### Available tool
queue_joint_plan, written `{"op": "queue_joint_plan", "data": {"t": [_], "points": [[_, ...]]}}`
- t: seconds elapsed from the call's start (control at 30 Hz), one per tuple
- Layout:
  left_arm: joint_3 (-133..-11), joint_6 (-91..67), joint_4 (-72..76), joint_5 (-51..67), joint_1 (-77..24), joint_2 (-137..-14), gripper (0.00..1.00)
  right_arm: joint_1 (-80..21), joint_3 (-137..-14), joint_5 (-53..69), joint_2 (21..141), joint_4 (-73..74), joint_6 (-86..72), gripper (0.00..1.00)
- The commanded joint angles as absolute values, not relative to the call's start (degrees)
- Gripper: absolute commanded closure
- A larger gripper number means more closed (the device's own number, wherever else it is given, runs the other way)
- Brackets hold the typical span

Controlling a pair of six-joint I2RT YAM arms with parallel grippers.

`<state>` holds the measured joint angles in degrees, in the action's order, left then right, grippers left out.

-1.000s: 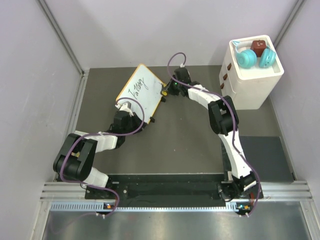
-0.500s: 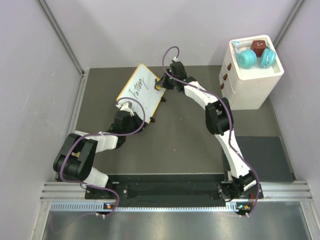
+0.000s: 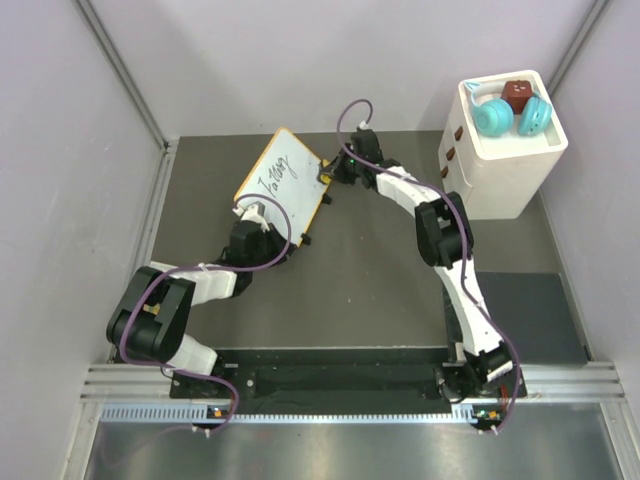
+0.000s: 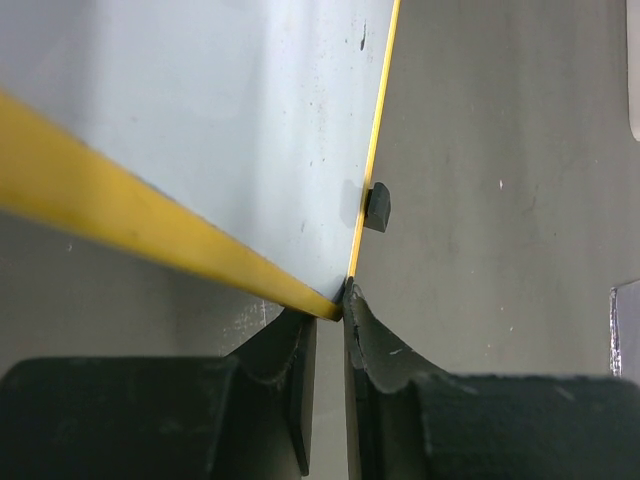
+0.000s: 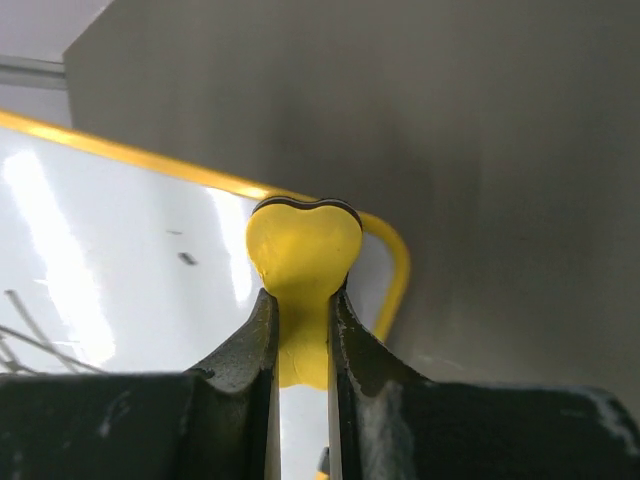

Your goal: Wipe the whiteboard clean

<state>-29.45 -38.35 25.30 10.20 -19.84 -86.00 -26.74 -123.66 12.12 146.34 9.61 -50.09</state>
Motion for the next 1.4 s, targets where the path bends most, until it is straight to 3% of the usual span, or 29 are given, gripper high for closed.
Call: {"op": "queue_joint_plan", "data": {"t": [0.0,0.6,0.87,1.1,1.37], "points": [[-27.42,-31.99,9.49,18.02,-22.85,-88.51,1.00,-27.86,-118.39,12.04,144.50,12.48,-47.55,1.00],[-27.33,-31.90,9.49,17.49,-23.20,-88.33,1.00,-38.58,-117.33,15.47,142.47,11.16,-42.89,1.00],[-27.33,-31.82,9.41,17.49,-23.38,-88.16,1.00,-36.13,-121.28,14.15,145.63,8.79,-46.49,1.00],[-27.60,-31.55,9.32,17.40,-23.73,-88.68,1.00,-34.10,-134.02,13.63,150.99,8.79,-48.34,1.00],[-27.60,-31.55,9.05,17.14,-23.99,-88.51,1.00,-32.61,-132.98,6.07,151.17,11.42,-50.36,1.00]]}}
